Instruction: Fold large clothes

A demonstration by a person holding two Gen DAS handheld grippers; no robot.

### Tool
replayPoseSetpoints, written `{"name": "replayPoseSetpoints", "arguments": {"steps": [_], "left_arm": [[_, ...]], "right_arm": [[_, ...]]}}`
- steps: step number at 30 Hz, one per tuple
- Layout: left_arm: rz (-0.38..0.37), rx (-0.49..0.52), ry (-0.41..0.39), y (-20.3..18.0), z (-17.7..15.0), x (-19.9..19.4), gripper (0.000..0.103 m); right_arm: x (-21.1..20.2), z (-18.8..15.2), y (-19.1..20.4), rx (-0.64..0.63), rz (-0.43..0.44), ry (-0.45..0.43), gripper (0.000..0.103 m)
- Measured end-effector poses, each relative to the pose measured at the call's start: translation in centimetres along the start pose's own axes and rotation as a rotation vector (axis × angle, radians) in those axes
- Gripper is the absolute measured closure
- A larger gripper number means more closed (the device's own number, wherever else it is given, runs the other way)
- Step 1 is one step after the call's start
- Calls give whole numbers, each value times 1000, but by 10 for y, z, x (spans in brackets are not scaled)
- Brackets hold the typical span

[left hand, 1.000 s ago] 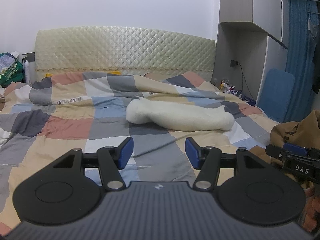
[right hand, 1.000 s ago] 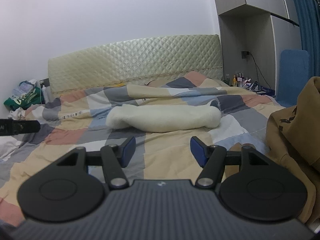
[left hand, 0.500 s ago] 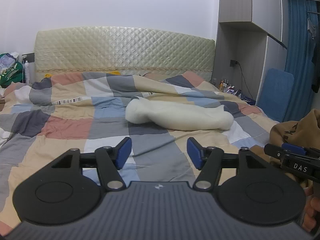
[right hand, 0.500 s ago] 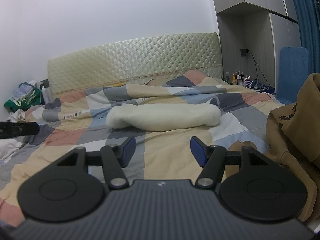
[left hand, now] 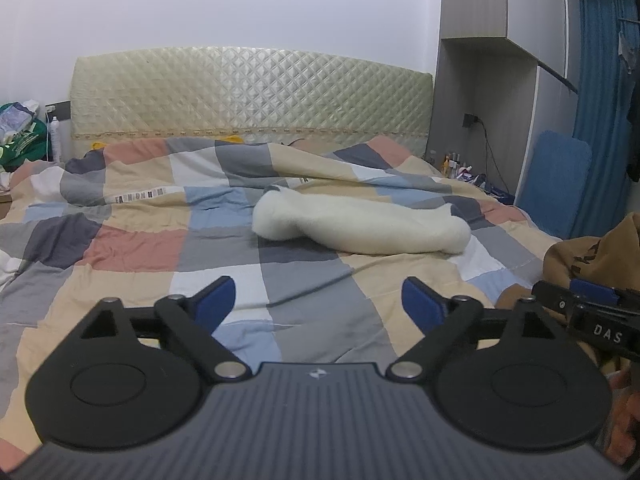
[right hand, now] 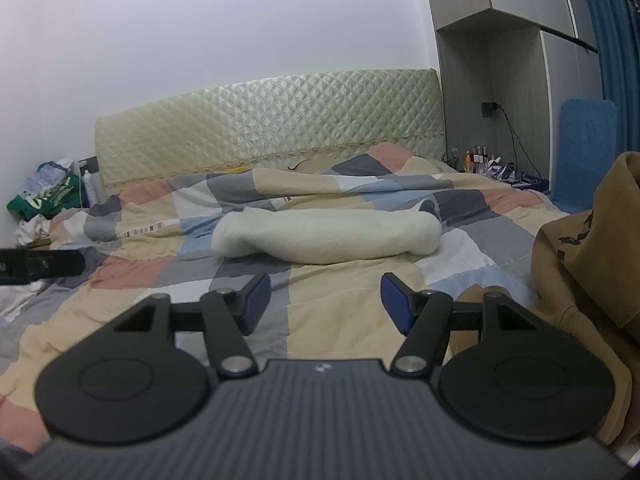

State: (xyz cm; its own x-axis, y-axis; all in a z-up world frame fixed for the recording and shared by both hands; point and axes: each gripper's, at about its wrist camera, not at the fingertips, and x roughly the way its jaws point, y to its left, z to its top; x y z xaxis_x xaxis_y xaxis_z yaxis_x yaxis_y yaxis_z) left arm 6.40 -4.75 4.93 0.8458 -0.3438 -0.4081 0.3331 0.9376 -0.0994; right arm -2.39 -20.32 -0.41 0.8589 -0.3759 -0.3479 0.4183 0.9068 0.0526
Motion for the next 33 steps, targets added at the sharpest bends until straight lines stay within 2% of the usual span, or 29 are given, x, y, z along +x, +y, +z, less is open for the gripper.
{"name": "replayPoseSetpoints", "arguments": {"steps": [4,6,8,10,13,33], "left_arm": [[3,6,1,0,0,1,5],[8,5,2,0,-1,2,4],[15,5,5,1,-1,3,3],[20,0,4,2,-1,4,3],[19,-13,0,3,-1,3,2],[23,-32,-3,4,-2,2,1]], "right_arm": [[-1,0,0,-4,-3,-7,32],[-1,1,-1,0,-6,-5,27],[-1,1,0,2,-8,-11,16],[-1,0,1,-1,-5,-10,13],[2,0,2,-13,-1,1,0],[0,0,-2,18,-7,2,0]]}}
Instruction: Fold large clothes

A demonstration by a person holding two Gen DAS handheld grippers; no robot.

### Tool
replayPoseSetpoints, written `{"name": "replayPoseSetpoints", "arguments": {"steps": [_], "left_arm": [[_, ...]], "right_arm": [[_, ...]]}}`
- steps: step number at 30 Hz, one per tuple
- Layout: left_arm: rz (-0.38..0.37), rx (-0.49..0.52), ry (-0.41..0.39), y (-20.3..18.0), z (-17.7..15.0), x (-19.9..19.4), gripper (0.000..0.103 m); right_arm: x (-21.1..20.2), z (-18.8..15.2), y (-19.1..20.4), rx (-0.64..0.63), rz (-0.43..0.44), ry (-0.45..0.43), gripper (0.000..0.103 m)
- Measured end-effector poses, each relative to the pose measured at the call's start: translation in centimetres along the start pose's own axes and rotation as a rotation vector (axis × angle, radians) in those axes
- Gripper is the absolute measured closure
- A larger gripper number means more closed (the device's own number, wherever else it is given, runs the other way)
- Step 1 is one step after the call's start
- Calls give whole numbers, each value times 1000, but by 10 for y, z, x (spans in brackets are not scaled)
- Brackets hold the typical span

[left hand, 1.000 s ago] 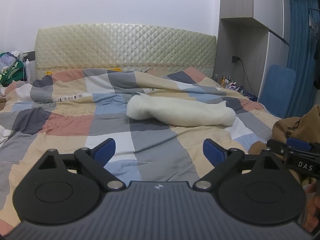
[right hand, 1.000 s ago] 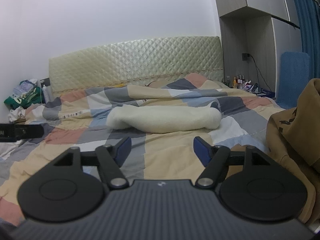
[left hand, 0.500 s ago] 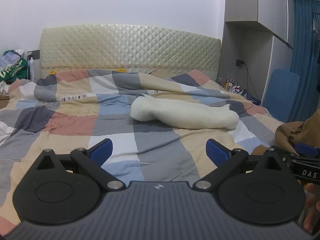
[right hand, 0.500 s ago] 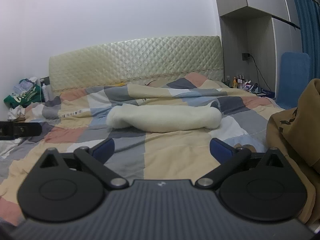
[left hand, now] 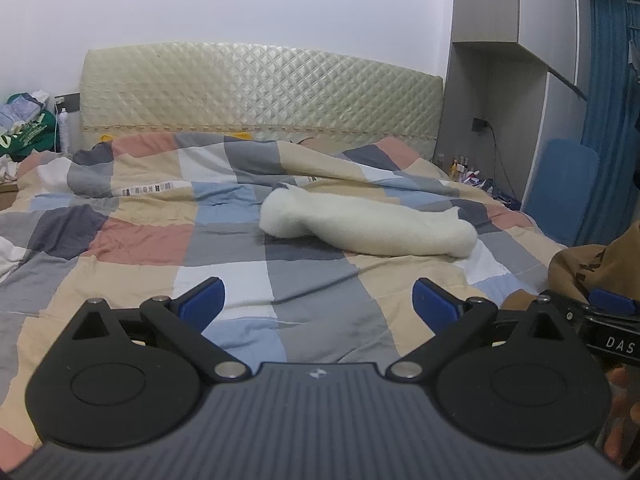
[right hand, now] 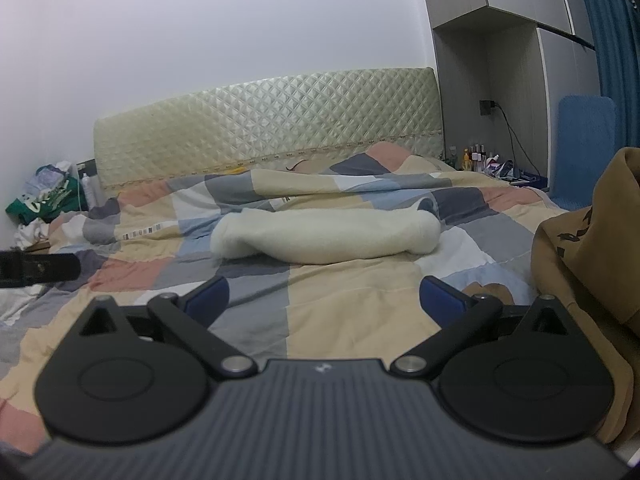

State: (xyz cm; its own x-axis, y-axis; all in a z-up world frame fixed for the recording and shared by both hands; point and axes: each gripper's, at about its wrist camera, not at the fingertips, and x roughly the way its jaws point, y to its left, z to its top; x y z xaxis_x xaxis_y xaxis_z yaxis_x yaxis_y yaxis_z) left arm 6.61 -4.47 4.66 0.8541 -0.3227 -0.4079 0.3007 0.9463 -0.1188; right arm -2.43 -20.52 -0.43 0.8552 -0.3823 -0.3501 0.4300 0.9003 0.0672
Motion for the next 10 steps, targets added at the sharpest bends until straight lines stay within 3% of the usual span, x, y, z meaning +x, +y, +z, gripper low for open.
{"name": "replayPoseSetpoints", "arguments": {"steps": [10], "left_arm": [[10,-12,-8,1,0,-2,1]], "right_arm": [[0,0,0,0,-1,0,0]]}}
